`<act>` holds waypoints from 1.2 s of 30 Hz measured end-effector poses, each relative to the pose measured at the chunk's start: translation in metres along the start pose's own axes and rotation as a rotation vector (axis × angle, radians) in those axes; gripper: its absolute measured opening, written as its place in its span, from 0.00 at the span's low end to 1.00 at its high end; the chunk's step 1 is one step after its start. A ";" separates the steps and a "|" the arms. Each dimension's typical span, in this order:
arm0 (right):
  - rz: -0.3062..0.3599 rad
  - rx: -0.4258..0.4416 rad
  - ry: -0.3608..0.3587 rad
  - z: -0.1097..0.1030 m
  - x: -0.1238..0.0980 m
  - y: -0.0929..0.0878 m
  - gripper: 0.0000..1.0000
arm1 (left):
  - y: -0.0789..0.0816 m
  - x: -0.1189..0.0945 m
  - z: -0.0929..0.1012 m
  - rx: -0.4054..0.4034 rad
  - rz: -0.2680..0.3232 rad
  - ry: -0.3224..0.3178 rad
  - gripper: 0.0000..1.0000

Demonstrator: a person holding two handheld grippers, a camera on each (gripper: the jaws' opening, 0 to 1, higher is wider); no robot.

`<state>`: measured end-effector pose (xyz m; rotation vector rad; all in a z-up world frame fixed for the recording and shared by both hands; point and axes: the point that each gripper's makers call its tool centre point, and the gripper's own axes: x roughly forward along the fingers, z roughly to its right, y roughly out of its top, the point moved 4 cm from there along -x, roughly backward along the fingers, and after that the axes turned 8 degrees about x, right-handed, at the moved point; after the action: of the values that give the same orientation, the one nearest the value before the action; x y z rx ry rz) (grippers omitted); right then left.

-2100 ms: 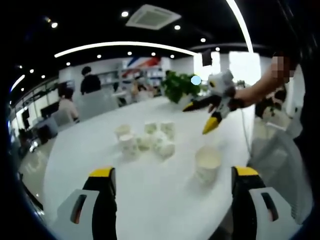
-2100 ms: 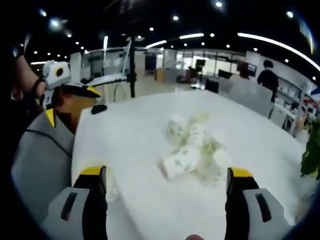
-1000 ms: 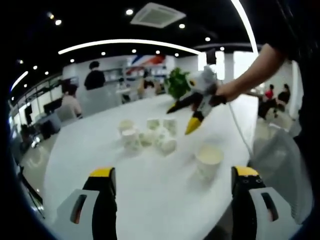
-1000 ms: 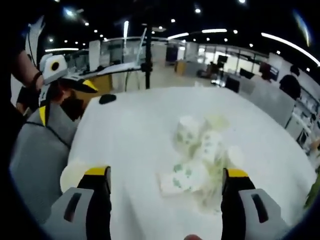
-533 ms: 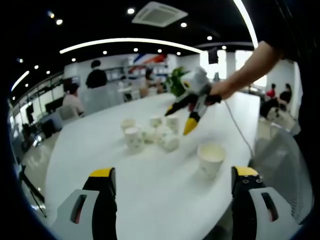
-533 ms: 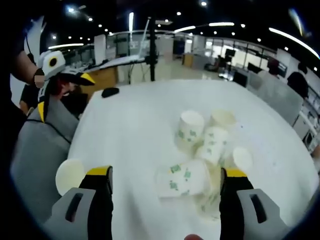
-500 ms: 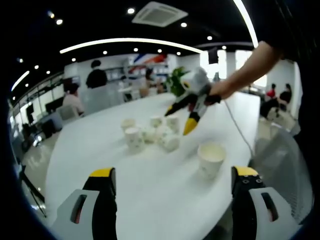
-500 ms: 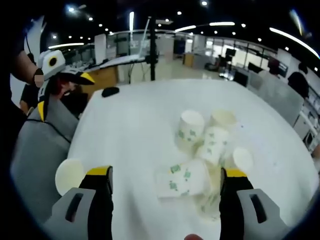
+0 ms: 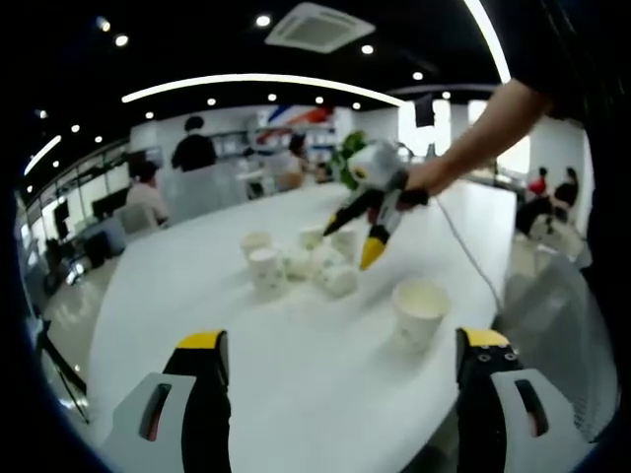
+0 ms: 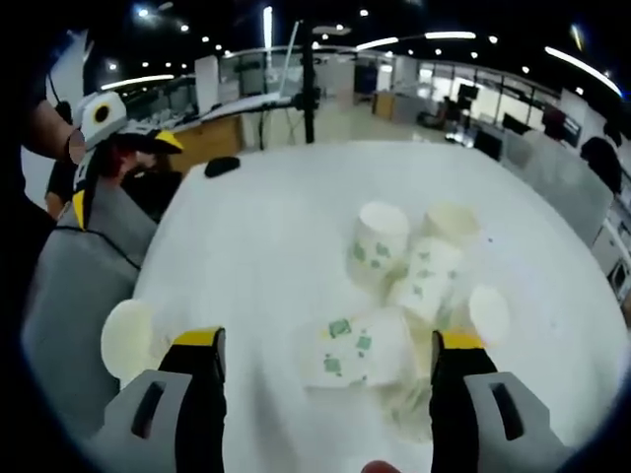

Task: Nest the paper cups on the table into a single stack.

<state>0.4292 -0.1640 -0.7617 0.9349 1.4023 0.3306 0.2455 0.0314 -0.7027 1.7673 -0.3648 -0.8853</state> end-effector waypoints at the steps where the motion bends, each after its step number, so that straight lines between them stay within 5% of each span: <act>1: -0.006 0.002 0.004 0.000 0.000 0.000 0.83 | 0.000 0.000 0.000 0.000 -0.002 -0.001 0.96; 36: -0.067 0.062 0.096 0.007 0.005 -0.006 0.65 | -0.004 0.005 -0.007 -0.016 -0.006 0.015 0.95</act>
<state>0.4348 -0.1665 -0.7700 0.9306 1.5352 0.2861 0.2530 0.0347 -0.7068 1.7609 -0.3417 -0.8767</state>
